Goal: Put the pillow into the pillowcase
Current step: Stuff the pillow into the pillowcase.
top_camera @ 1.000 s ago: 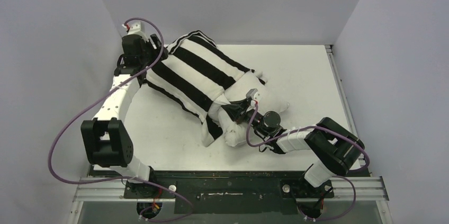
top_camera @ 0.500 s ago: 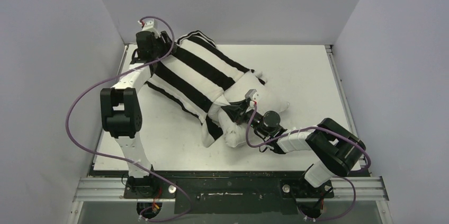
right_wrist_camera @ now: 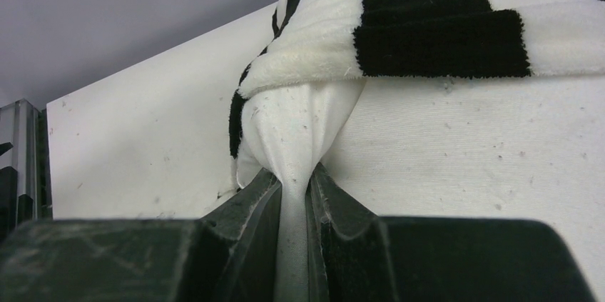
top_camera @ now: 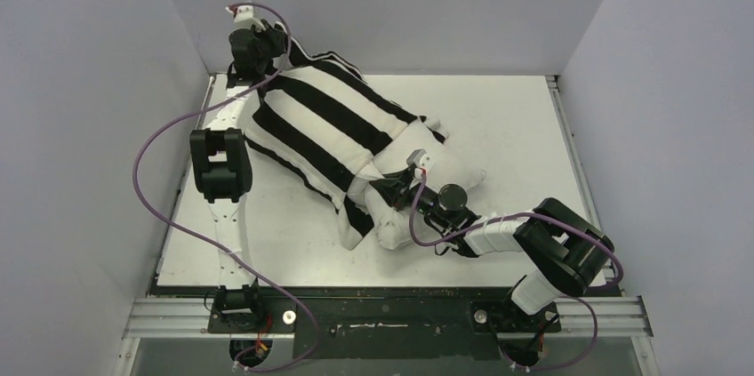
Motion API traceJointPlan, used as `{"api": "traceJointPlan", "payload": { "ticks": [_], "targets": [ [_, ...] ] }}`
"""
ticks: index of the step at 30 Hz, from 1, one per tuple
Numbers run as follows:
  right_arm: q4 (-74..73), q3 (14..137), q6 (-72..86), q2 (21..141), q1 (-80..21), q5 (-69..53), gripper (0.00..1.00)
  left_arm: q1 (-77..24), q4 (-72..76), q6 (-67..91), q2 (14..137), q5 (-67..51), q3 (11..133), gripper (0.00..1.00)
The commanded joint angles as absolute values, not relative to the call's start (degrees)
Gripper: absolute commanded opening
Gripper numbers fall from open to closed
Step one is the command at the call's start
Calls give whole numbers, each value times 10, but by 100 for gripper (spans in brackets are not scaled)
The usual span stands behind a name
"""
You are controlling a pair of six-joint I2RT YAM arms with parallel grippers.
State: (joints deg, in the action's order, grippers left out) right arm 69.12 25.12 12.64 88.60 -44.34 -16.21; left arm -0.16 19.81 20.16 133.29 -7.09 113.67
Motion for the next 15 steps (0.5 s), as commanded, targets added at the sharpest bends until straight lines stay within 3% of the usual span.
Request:
{"api": "traceJointPlan", "payload": {
  "ticks": [1,2,4,8,13,15],
  "targets": [
    [703,272,140,890,-446,-184,0,18,243,228,1348,-86,1244,20],
    [703,273,143,890,-447,-186,0,19,240,229,1348,-90,1250,23],
    [703,271,145,887,-446,-193,0,21,258,230,1344,-101,1254,0],
    [684,260,140,868,-453,-208,0,20,251,217,1379,-90,1355,0],
    [654,234,136,822,-458,-196,0,29,239,259,1351,-105,1303,0],
    [641,231,138,797,-459,-181,0,24,175,260,1324,-132,1283,15]
  ]
}}
